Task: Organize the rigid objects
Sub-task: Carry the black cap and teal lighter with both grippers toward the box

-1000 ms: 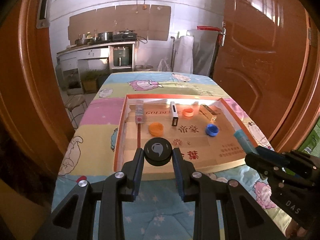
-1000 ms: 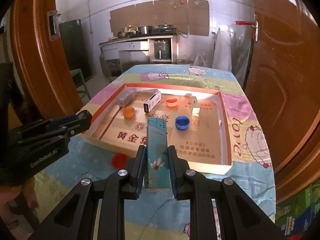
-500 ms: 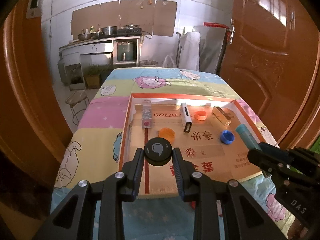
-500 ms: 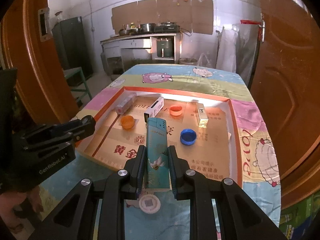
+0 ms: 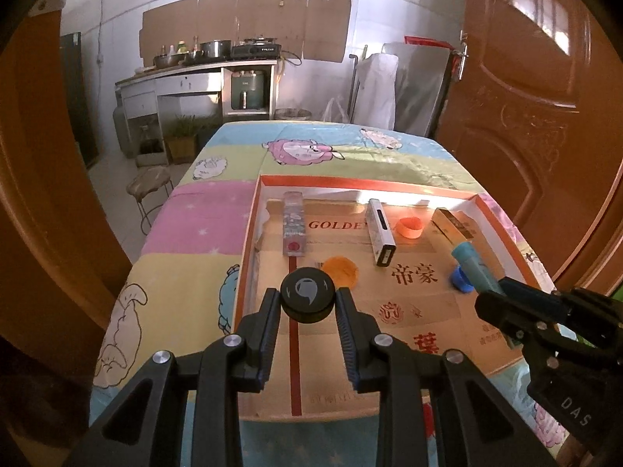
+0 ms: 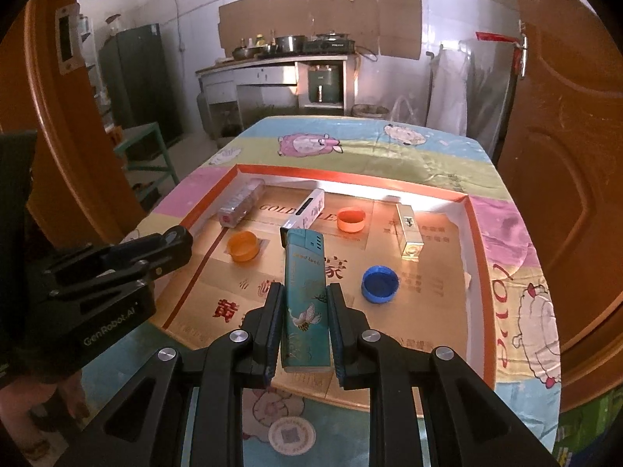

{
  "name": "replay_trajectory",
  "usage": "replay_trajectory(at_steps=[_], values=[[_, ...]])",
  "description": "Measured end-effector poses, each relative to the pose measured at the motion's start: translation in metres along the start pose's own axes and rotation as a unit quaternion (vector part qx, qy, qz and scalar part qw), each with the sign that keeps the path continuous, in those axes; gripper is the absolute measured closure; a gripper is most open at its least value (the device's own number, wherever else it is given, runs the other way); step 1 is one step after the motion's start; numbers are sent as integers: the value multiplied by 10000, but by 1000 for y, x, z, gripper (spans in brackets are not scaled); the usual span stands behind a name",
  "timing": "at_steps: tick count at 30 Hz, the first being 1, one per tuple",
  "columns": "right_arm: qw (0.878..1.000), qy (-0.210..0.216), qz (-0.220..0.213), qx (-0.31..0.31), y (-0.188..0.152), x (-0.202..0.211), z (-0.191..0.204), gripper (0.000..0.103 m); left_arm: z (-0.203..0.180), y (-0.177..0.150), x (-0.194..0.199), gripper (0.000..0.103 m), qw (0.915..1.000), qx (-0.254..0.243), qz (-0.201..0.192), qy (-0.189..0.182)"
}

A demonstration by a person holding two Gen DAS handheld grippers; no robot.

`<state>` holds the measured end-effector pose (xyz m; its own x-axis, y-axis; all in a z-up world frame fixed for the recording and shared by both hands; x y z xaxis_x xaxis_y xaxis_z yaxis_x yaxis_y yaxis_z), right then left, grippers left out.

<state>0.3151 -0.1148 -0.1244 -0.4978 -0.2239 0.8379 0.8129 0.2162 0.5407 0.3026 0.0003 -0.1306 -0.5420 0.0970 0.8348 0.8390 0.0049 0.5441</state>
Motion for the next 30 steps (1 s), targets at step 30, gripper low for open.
replay_trajectory(at_steps=[30], values=[[9995,6,312,11,10,-45,-5,80,6,5,-36,73,9996,-12,286,86]])
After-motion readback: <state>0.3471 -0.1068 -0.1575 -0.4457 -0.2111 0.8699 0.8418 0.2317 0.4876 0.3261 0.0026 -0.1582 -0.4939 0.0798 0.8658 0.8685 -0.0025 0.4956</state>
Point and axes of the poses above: each gripper's, at about its wrist camera, not at the fingertips, and x roughly against the way its jaws point, z to its left, y to its top, the point moved 9 cm from there along -x, roughly the way its jaws point, and after that the axes turned 12 degrees about z, right-handed, at the moved point
